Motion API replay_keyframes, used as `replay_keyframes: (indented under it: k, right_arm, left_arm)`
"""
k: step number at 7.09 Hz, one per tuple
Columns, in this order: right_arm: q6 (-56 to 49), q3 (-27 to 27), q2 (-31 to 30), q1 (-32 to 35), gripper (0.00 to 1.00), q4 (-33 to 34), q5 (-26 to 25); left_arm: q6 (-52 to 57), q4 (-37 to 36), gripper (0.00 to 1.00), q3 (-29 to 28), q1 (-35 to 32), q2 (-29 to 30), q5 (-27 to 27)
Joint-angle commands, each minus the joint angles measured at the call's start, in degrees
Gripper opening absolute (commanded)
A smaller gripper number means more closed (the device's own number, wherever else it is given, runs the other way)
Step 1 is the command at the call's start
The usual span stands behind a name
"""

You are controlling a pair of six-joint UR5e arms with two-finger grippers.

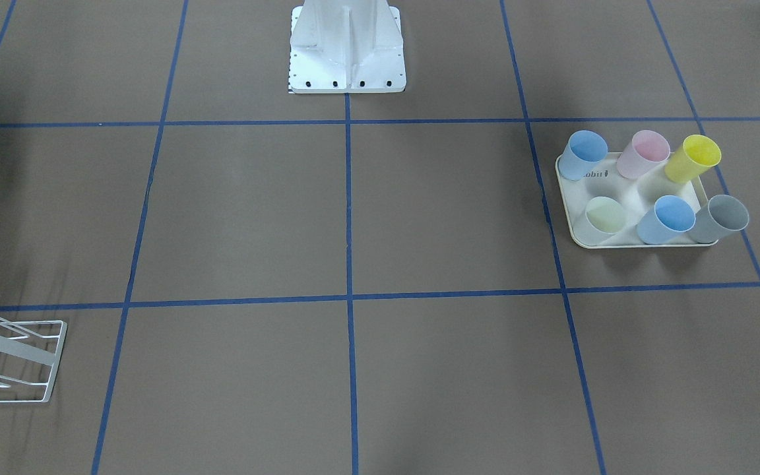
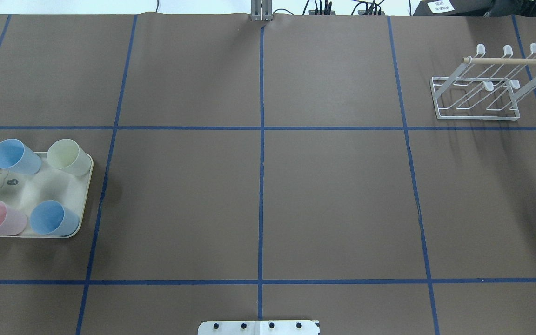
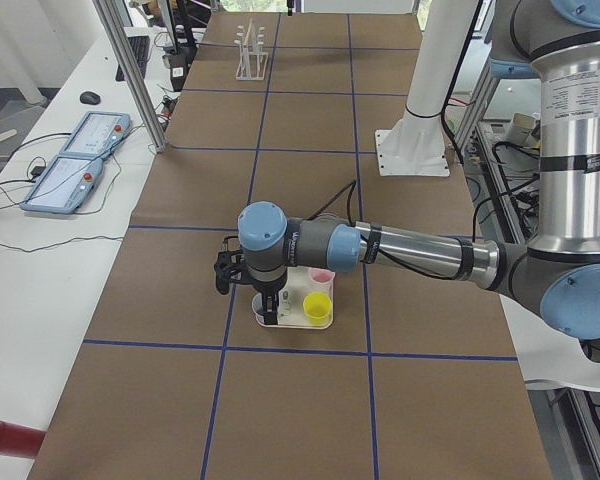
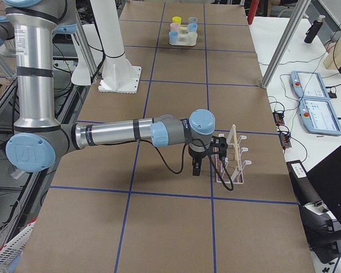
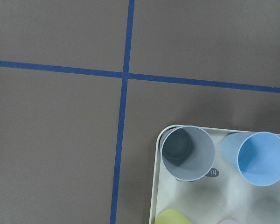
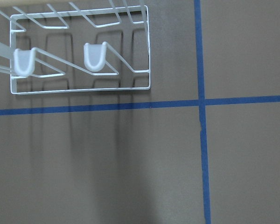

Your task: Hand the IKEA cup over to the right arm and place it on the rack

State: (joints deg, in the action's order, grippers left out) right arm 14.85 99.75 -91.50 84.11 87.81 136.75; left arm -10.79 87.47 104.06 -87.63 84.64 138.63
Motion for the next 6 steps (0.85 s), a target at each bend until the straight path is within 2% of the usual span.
replay_keyframes:
  k: [1, 6]
  right_arm:
    - [0.0, -0.17, 0.0, 0.0, 1.0, -0.09, 0.0]
    - [0.09, -0.08, 0.0, 0.0, 1.0, -0.09, 0.0]
  left_arm:
    - [0.07, 0.07, 1.0, 0.0, 0.0, 0.0, 0.06]
    - [0.42, 1.82, 1.0, -2.27, 2.62, -0.18, 0.06]
